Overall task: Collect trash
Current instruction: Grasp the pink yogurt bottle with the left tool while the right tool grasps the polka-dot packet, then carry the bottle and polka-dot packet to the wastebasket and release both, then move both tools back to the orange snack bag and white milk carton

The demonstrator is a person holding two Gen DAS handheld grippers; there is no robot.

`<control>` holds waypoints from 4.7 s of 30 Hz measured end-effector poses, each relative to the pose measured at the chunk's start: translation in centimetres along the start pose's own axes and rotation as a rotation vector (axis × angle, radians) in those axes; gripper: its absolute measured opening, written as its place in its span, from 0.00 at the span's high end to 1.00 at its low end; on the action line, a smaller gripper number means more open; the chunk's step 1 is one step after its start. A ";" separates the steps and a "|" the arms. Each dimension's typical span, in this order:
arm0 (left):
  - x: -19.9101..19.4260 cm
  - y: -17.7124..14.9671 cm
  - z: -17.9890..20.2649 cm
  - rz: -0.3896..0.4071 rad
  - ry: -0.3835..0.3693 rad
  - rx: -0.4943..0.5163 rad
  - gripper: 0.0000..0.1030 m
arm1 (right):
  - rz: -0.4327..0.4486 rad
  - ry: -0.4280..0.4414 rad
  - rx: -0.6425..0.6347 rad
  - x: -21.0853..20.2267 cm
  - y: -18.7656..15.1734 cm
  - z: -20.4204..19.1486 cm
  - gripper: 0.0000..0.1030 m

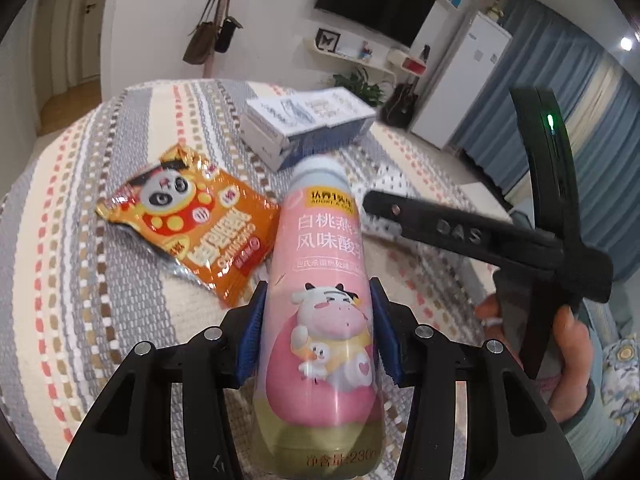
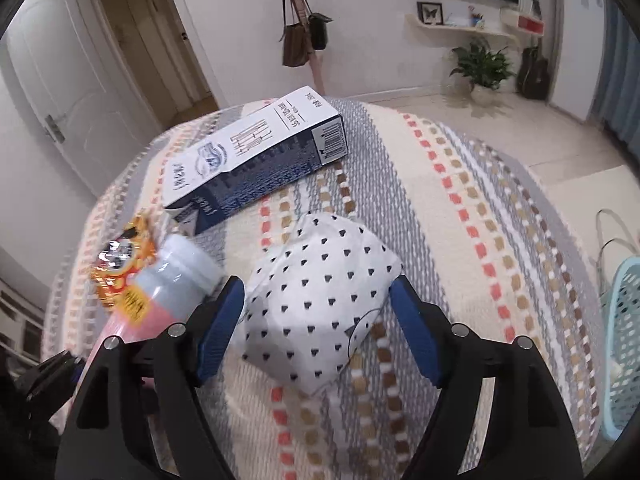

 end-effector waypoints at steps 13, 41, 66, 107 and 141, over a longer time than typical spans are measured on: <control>-1.5 0.8 0.6 0.090 -0.027 -0.026 0.55 | 0.080 -0.053 -0.058 -2.5 -0.4 0.4 0.81; -1.2 5.4 22.7 0.221 -0.297 0.209 0.55 | 0.377 -0.243 0.136 -19.1 0.7 18.8 0.81; 16.9 -2.8 39.6 -0.114 -0.435 0.404 0.54 | 0.275 -0.441 0.421 -20.0 -8.9 39.0 0.81; 4.9 1.6 26.0 0.089 -0.242 0.245 0.30 | 0.348 -0.246 0.298 -20.4 -2.8 27.3 0.35; 1.4 4.2 -6.5 0.140 0.396 -0.167 0.38 | -0.018 0.368 -0.191 9.6 13.3 -4.9 0.30</control>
Point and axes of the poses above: each gripper's, at about its wrist camera, not at the fingertips, and x roughly the way its jaws point, z to its right, y to its top, the point moved 4 cm from there along x, roughly the way its jaws point, and after that the axes turned 13 degrees about z, right-handed, at the moved point
